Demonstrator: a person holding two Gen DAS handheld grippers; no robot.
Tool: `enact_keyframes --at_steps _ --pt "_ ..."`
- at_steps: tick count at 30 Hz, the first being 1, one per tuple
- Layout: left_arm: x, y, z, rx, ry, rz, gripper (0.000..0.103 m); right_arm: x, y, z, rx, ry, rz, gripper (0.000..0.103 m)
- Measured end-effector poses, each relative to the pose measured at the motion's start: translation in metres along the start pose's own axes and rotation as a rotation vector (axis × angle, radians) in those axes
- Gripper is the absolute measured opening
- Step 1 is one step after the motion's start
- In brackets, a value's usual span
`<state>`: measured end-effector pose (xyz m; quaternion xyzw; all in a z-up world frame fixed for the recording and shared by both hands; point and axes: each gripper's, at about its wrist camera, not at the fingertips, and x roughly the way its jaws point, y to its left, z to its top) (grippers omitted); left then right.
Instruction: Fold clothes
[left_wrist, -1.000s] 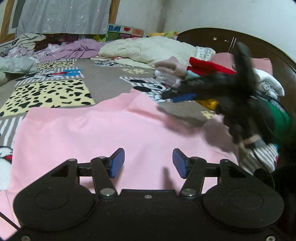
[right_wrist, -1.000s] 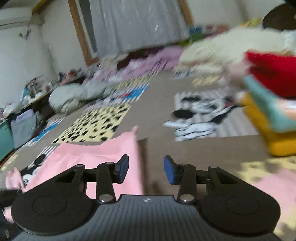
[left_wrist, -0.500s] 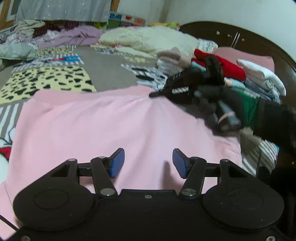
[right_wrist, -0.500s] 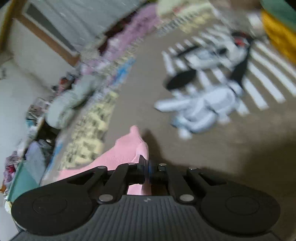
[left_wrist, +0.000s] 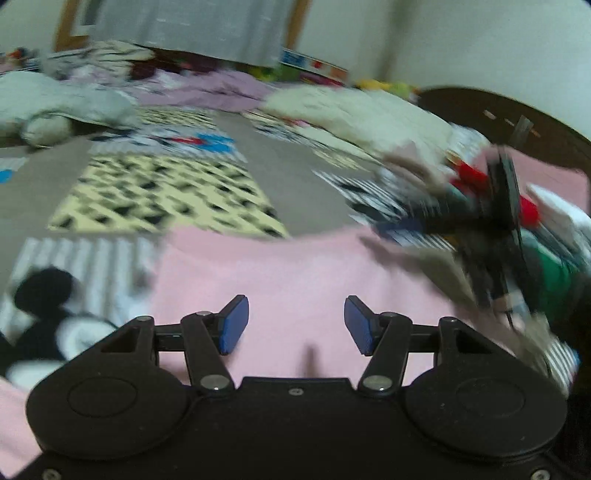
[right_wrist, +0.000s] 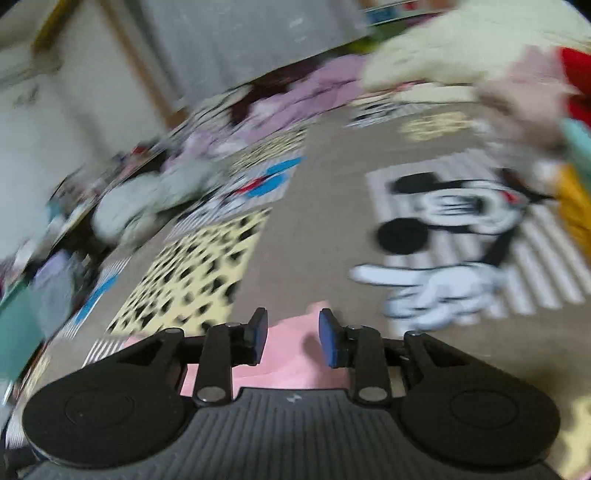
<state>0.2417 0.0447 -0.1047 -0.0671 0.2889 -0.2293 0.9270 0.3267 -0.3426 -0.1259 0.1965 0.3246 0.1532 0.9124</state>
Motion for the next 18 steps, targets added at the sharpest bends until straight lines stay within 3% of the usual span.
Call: enact_keyframes --at_steps 3,5,7,9,10,11,13,16,18 --pt "0.020 0.037 0.023 -0.068 0.020 0.042 0.054 0.032 -0.007 -0.006 -0.011 0.095 -0.055 0.029" --pt "0.042 0.063 0.033 -0.132 0.061 0.080 0.051 0.037 -0.016 -0.009 0.026 0.087 -0.037 0.026" --pt "0.060 0.081 0.037 -0.173 0.089 0.083 0.050 0.029 -0.014 -0.007 0.025 0.066 0.001 0.033" --pt "0.076 0.092 0.040 -0.204 0.117 0.064 0.039 0.019 -0.012 -0.005 0.009 0.039 0.044 0.039" --pt "0.083 0.097 0.041 -0.222 0.133 0.036 0.021 0.017 -0.012 -0.003 -0.007 0.033 0.057 0.041" --pt "0.087 0.101 0.041 -0.239 0.137 0.027 0.015 0.016 -0.012 -0.001 -0.022 0.028 0.071 0.041" --pt "0.096 0.108 0.040 -0.273 0.145 0.009 0.014 0.020 -0.013 0.001 -0.038 0.027 0.101 0.041" --pt "0.084 0.135 0.038 -0.481 0.103 -0.014 0.013 0.022 -0.014 0.004 -0.055 0.008 0.144 0.042" --pt "0.091 0.134 0.034 -0.464 0.147 0.026 0.017 0.019 -0.014 0.004 -0.069 -0.026 0.166 0.041"
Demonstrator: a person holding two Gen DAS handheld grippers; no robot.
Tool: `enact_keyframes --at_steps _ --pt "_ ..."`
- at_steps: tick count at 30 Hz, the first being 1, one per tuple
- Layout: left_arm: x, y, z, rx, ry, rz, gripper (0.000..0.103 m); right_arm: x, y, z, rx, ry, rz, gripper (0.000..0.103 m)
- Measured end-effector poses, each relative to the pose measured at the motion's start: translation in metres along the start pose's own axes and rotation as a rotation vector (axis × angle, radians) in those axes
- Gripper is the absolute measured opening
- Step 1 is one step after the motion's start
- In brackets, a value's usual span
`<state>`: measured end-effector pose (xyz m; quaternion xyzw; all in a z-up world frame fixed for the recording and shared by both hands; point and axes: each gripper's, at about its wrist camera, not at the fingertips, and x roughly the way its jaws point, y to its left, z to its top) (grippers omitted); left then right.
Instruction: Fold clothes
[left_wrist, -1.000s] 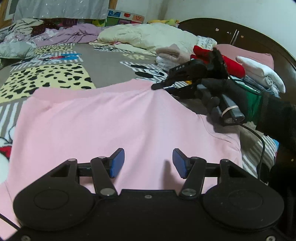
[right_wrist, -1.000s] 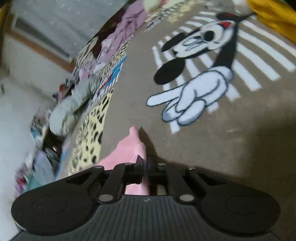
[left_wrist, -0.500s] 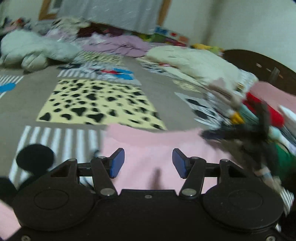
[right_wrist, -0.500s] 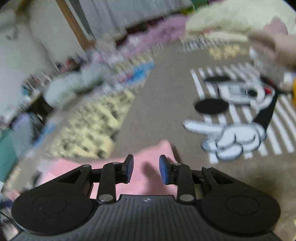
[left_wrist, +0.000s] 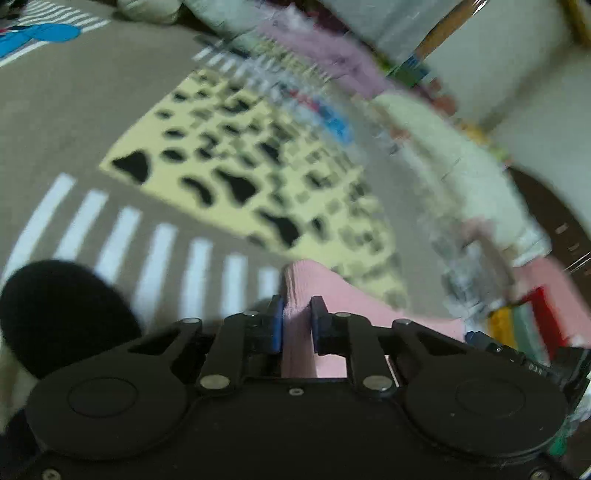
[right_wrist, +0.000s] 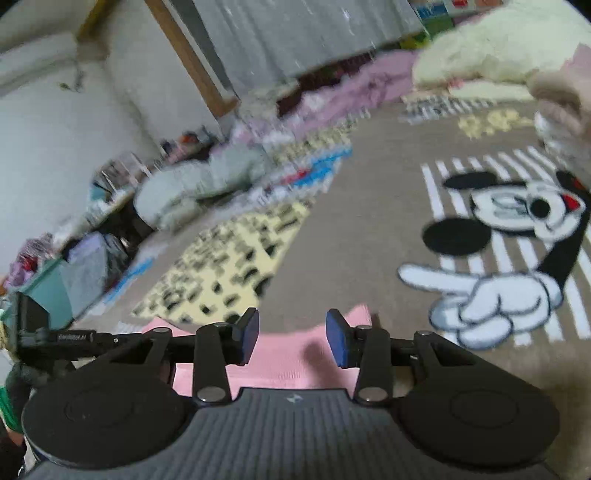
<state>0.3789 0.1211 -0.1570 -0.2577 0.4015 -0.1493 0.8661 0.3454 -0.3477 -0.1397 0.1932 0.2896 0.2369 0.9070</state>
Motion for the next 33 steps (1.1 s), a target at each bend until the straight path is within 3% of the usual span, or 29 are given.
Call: enact_keyframes --at_steps 2,3,4,7,10,12,13,16,18,20,25,33 --pt "-0.001 0.000 0.000 0.004 0.002 -0.013 0.019 0.013 -0.004 -0.005 -0.018 0.055 -0.069 0.041" --pt "-0.004 -0.001 0.001 0.003 0.008 -0.019 0.019 0.020 -0.006 -0.007 -0.024 0.080 -0.105 0.036" --pt "-0.010 -0.003 0.003 0.015 -0.003 -0.014 0.024 0.026 -0.008 -0.009 -0.029 0.101 -0.139 0.035" --pt "-0.026 -0.020 0.003 0.108 -0.057 -0.016 0.025 0.018 -0.003 0.002 -0.023 0.066 -0.164 0.037" --pt "-0.030 -0.034 0.002 0.180 -0.067 -0.067 0.025 0.008 0.006 0.012 -0.037 0.035 -0.109 0.037" --pt "-0.008 -0.036 -0.006 0.216 0.000 0.026 0.027 0.018 0.009 0.012 -0.087 0.092 -0.140 0.038" --pt "0.003 -0.037 -0.009 0.233 0.033 0.071 0.021 0.026 0.008 0.011 -0.111 0.132 -0.173 0.042" --pt "-0.004 -0.039 -0.007 0.218 0.019 0.074 0.021 0.037 -0.009 0.006 -0.076 0.172 -0.206 0.039" --pt "-0.021 -0.054 -0.010 0.273 -0.031 0.081 0.034 0.032 -0.015 0.009 -0.030 0.167 -0.232 0.038" --pt "-0.036 -0.066 -0.017 0.324 -0.068 0.101 0.037 0.013 0.000 0.012 -0.099 0.123 -0.262 0.040" --pt "-0.069 -0.094 -0.064 0.387 -0.094 0.089 0.037 -0.052 0.029 -0.001 -0.118 0.053 -0.202 0.040" --pt "-0.112 -0.135 -0.184 0.533 -0.096 0.140 0.037 -0.134 0.084 -0.078 -0.115 -0.021 -0.141 0.040"
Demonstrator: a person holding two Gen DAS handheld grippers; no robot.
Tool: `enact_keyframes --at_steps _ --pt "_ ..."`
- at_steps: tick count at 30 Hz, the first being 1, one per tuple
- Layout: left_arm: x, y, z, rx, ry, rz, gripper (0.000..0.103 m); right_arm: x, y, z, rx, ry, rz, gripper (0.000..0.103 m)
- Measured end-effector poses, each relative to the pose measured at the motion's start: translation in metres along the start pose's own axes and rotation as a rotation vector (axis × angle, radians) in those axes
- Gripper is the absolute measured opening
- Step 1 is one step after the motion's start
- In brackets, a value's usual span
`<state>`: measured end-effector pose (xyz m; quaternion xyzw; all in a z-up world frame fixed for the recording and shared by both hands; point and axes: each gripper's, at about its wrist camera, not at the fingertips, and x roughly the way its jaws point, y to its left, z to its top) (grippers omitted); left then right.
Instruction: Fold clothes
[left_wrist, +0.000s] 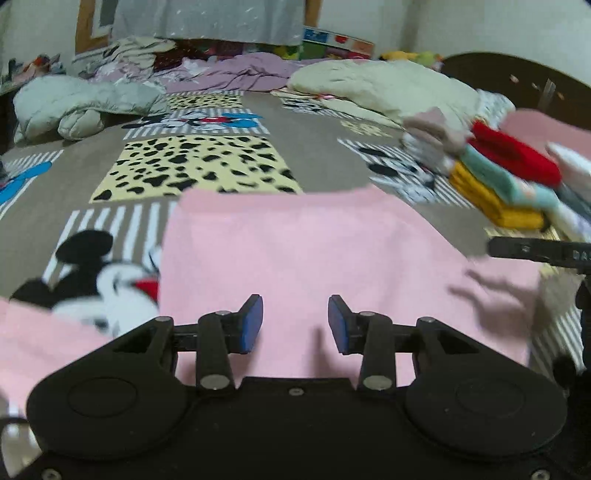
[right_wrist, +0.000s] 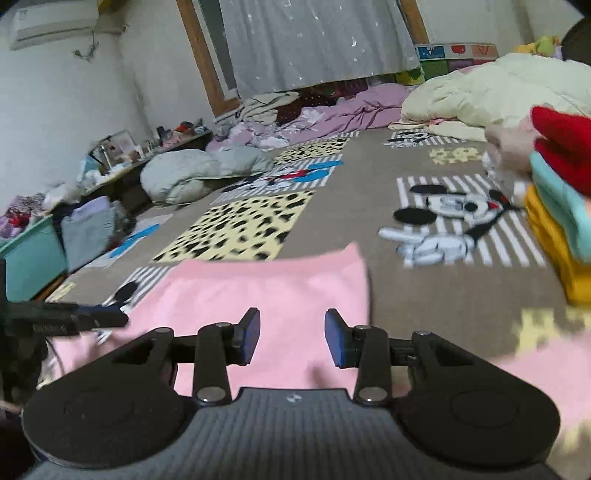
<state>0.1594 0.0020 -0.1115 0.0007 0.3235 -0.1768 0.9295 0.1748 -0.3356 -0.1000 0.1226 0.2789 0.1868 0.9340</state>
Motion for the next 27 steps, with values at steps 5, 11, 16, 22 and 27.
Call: enact_keyframes --at_steps 5,11,16,22,27 --pt "-0.037 -0.032 -0.037 0.034 -0.035 0.013 0.036 -0.027 0.036 -0.046 -0.025 0.036 0.066 0.040" --pt "-0.022 -0.067 -0.083 0.168 0.056 0.090 0.037 -0.025 0.079 -0.095 -0.240 0.113 0.058 0.038" --pt "-0.047 -0.078 -0.088 0.200 -0.016 0.094 0.037 -0.034 0.088 -0.116 -0.330 0.177 0.033 0.038" --pt "-0.039 -0.075 -0.085 0.186 -0.076 0.133 0.038 -0.052 0.099 -0.103 -0.342 0.005 0.024 0.038" --pt "-0.031 -0.078 -0.096 0.283 0.022 0.137 0.042 -0.018 0.084 -0.114 -0.249 0.148 -0.048 0.043"
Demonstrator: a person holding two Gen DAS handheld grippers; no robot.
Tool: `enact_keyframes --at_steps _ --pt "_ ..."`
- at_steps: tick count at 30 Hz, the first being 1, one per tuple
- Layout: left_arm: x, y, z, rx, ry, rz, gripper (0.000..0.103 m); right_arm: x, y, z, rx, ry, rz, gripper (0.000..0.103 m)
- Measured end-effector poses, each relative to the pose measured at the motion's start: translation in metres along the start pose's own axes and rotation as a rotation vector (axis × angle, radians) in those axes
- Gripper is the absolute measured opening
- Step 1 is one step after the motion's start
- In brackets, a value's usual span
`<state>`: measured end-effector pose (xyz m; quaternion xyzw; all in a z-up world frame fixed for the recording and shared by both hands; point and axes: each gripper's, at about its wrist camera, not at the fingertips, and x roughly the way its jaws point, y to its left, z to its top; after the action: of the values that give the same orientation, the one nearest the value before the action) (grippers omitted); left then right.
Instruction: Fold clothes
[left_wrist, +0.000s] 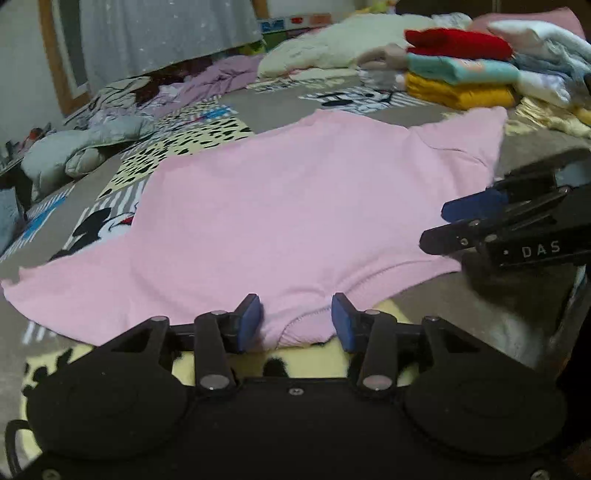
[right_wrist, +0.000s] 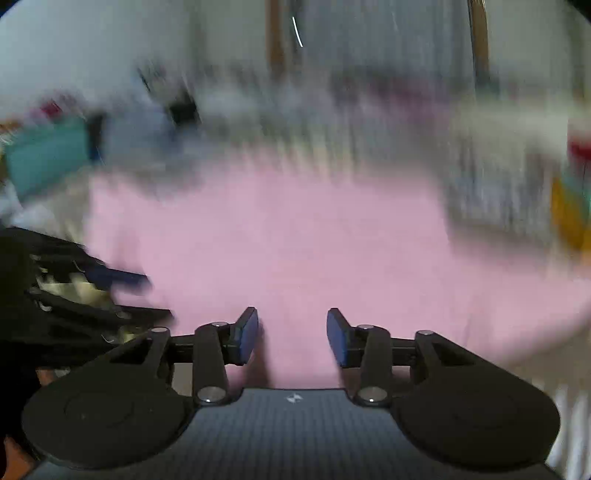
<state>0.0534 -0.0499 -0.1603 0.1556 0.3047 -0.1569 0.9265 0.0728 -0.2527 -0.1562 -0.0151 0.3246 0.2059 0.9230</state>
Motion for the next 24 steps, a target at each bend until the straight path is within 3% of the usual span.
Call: enact_keyframes --at_steps 3,6,8,10,12,15,21,23,24 --pt "-0.008 0.011 0.004 -0.060 -0.075 -0.011 0.042 -0.018 -0.001 -0.002 -0.026 -0.041 0.014 0.043" --pt "-0.005 0.018 0.007 -0.103 -0.111 0.002 0.042 -0.032 0.001 0.000 -0.048 -0.139 -0.014 0.043" --pt "0.003 0.020 0.004 -0.115 -0.076 0.006 0.042 -0.035 -0.003 0.001 -0.039 -0.198 -0.065 0.045" --pt "0.011 0.020 0.000 -0.118 -0.037 0.001 0.043 -0.034 -0.012 0.002 -0.012 -0.230 -0.127 0.056" --pt "0.009 0.022 0.003 -0.134 -0.049 -0.008 0.043 -0.009 -0.030 -0.003 0.083 -0.053 -0.146 0.058" --pt "0.006 0.023 0.006 -0.155 -0.071 -0.022 0.043 -0.016 -0.032 0.000 0.067 -0.055 -0.124 0.055" --pt "0.008 0.013 0.004 -0.149 -0.080 -0.036 0.043 -0.036 -0.045 0.000 0.082 -0.245 -0.126 0.052" --pt "0.010 0.010 0.002 -0.139 -0.068 -0.035 0.043 -0.028 -0.056 0.001 0.112 -0.231 -0.137 0.056" --pt "0.011 0.010 0.001 -0.137 -0.063 -0.035 0.043 -0.019 -0.061 0.001 0.137 -0.161 -0.163 0.055"
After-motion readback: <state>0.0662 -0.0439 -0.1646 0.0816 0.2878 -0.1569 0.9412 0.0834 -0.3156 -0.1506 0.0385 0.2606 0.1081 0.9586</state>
